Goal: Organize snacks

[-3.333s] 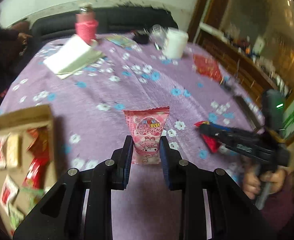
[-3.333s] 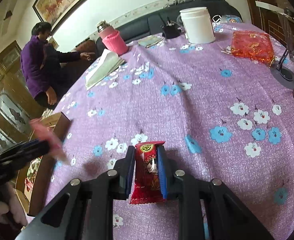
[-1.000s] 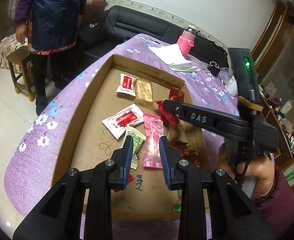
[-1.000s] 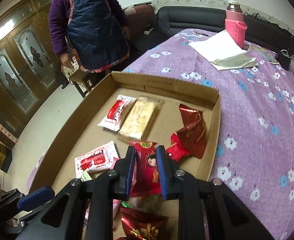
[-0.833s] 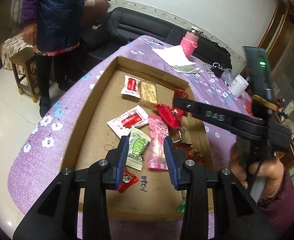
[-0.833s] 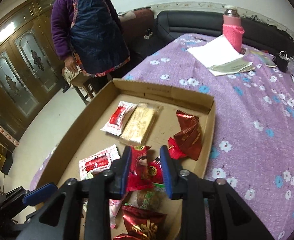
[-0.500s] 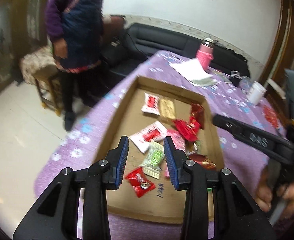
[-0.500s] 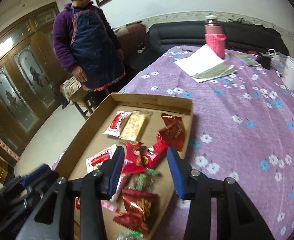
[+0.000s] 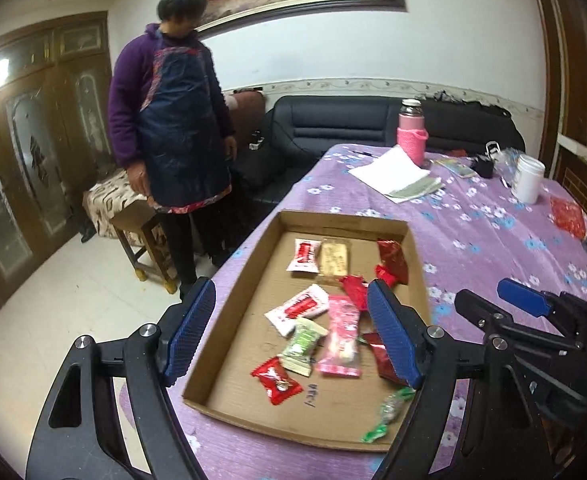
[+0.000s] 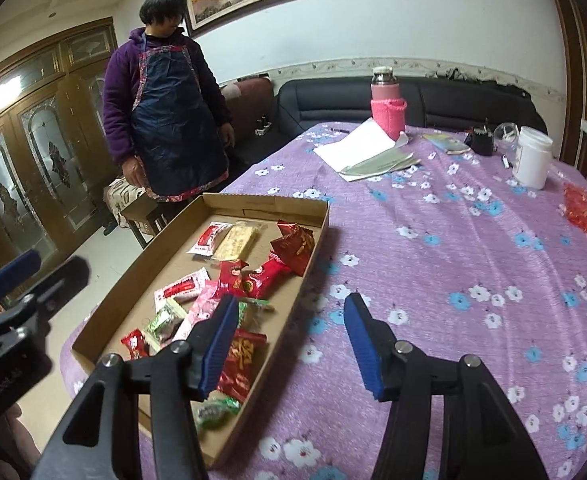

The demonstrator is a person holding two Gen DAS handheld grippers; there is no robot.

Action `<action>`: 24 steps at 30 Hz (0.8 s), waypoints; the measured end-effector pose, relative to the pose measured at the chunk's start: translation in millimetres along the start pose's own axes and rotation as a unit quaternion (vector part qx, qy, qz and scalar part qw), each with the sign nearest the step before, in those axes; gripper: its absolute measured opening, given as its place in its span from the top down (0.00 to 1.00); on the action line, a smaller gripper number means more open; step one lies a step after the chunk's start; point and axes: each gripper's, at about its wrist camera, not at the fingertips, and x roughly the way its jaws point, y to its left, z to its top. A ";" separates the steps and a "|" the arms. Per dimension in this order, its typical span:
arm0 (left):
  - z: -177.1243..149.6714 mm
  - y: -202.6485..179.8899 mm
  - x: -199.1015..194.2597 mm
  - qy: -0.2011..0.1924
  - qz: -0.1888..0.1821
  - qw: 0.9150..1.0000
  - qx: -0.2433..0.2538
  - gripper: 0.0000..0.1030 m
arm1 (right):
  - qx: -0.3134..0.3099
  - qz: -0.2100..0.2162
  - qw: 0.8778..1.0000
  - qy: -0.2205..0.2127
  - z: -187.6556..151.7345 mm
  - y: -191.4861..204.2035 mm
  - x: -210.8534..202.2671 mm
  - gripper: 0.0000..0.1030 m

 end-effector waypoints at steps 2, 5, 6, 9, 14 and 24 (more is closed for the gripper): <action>0.2 -9.0 -1.2 0.002 -0.003 1.000 0.009 0.23 | -0.010 -0.003 1.000 -0.008 -2.8 0.4 -5.2 0.41; 1.2 -20.5 -1.0 0.002 -0.006 1.000 0.017 0.23 | -0.020 -0.012 1.000 -0.016 -5.4 0.3 -11.2 0.39; 1.8 -23.5 1.1 0.004 -0.009 1.000 0.018 0.23 | -0.023 -0.015 0.999 -0.019 -6.3 -0.3 -12.9 0.39; 0.7 -30.2 1.1 0.006 -0.010 1.000 0.023 0.23 | -0.019 -0.012 1.000 -0.017 -9.2 -4.8 -16.1 0.39; -1.3 -37.8 0.8 0.008 -0.013 0.999 0.033 0.23 | -0.011 -0.011 1.000 -0.014 -14.7 -11.3 -16.0 0.38; -2.6 -41.2 3.3 0.012 -0.015 0.999 0.034 0.23 | -0.002 -0.016 1.000 -0.007 -18.9 -19.4 -13.1 0.38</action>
